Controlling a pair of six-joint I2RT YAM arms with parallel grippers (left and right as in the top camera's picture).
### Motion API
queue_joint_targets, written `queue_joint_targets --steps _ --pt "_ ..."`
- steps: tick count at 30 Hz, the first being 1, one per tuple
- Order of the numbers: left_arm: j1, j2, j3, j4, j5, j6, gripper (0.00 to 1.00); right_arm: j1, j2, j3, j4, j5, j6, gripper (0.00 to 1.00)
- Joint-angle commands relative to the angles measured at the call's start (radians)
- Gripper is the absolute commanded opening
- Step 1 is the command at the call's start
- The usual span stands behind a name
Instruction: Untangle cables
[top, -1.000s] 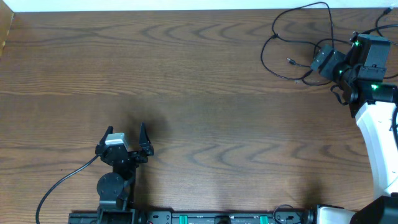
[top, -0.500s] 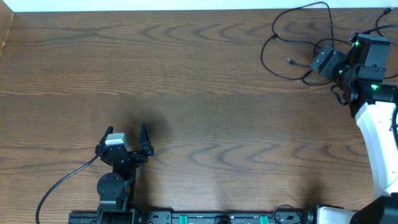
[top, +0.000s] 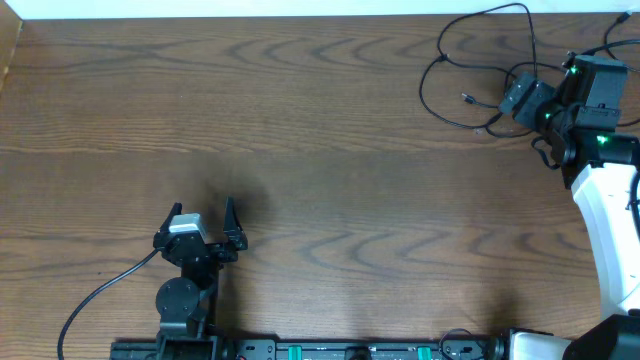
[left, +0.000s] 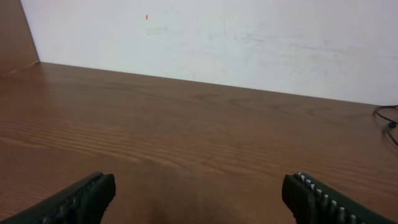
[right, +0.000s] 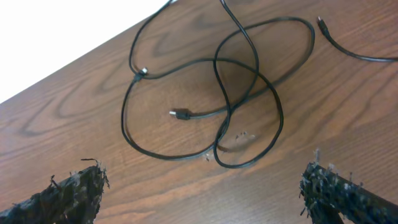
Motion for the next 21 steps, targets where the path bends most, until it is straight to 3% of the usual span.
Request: queue_joint_targets --steps 1,21 --pt "0.003 -0.005 -0.011 -0.05 -0.025 -0.009 0.91 0.001 0.007 0.005 -0.013 -0.001 -0.01 0.99" --pt "0.003 -0.005 -0.011 -0.05 -0.025 -0.009 0.91 0.002 -0.103 -0.034 -0.068 0.034 -0.01 0.99"
